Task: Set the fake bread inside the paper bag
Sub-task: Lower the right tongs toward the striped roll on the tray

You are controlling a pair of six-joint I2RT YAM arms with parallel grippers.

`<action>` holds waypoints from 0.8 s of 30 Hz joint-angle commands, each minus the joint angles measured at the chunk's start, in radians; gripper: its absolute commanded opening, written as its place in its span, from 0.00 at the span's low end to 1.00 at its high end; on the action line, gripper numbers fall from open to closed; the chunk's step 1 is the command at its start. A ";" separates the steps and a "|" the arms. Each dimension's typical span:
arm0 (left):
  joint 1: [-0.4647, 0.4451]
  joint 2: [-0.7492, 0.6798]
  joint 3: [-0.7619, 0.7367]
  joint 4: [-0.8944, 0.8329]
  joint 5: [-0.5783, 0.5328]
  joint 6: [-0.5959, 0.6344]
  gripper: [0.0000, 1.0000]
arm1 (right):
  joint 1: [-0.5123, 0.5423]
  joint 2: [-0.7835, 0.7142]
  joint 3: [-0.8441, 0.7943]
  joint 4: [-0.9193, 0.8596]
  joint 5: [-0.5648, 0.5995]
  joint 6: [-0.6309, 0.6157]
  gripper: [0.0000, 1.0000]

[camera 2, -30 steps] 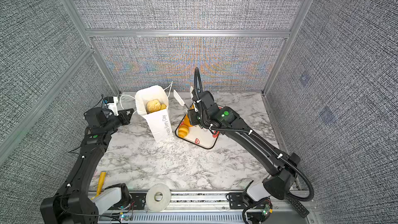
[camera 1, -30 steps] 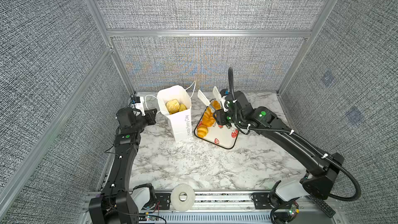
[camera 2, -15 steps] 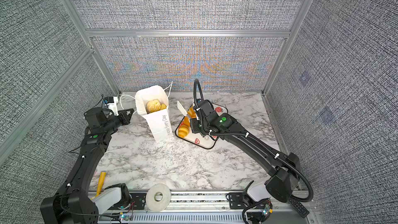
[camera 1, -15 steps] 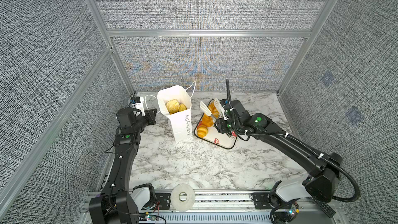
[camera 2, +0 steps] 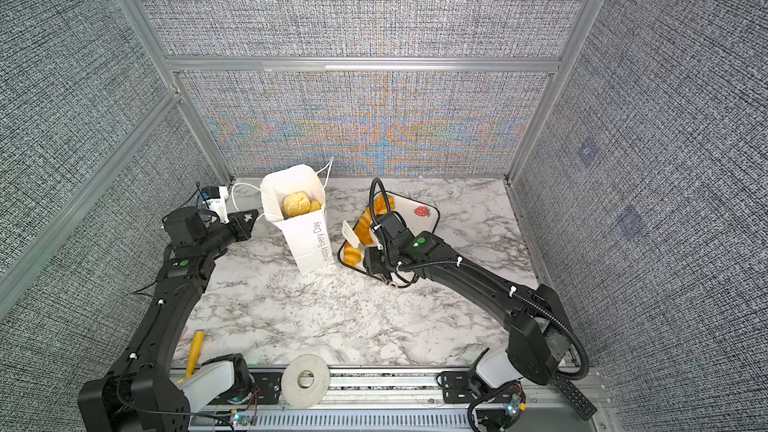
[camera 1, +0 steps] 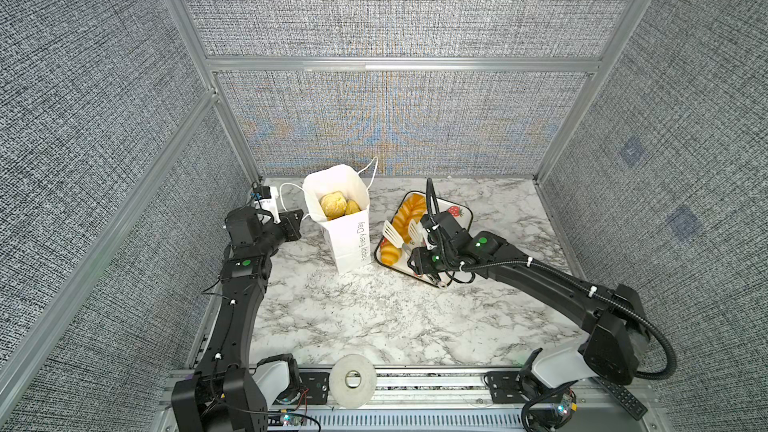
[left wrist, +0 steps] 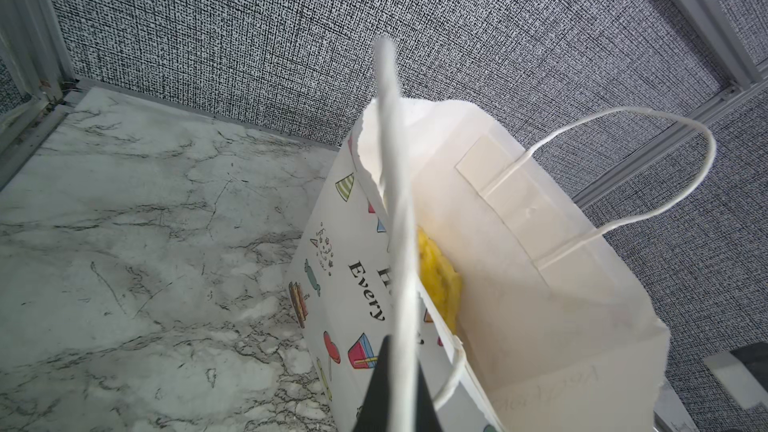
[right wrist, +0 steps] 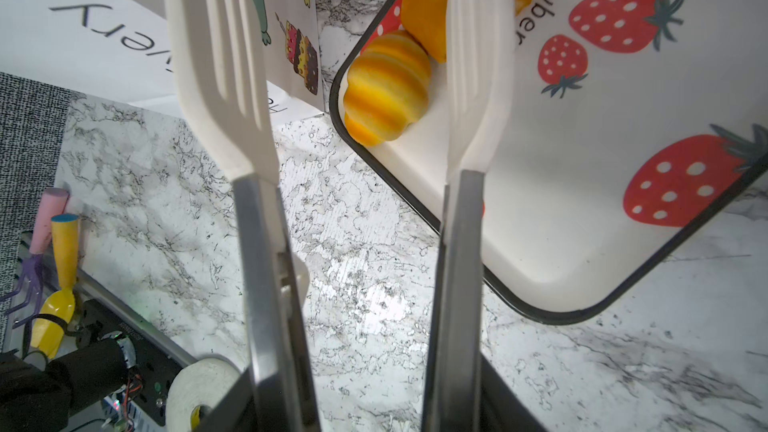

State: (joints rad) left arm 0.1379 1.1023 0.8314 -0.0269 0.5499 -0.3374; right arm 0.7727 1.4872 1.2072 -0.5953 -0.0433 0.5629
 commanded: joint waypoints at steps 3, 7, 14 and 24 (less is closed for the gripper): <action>0.001 -0.004 0.002 0.008 0.012 0.003 0.00 | 0.001 0.000 -0.026 0.044 -0.044 0.067 0.55; 0.000 -0.005 0.002 0.008 0.012 0.004 0.00 | 0.002 0.006 -0.053 0.056 -0.077 0.090 0.55; 0.000 -0.004 0.002 0.008 0.013 0.004 0.00 | 0.002 0.034 -0.076 0.062 -0.102 0.119 0.55; 0.000 -0.001 0.002 0.010 0.013 0.003 0.00 | 0.001 0.072 -0.093 0.097 -0.136 0.139 0.55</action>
State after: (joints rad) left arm 0.1379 1.1007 0.8314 -0.0269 0.5507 -0.3382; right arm 0.7734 1.5543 1.1130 -0.5385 -0.1650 0.6849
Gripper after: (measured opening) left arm 0.053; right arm 0.552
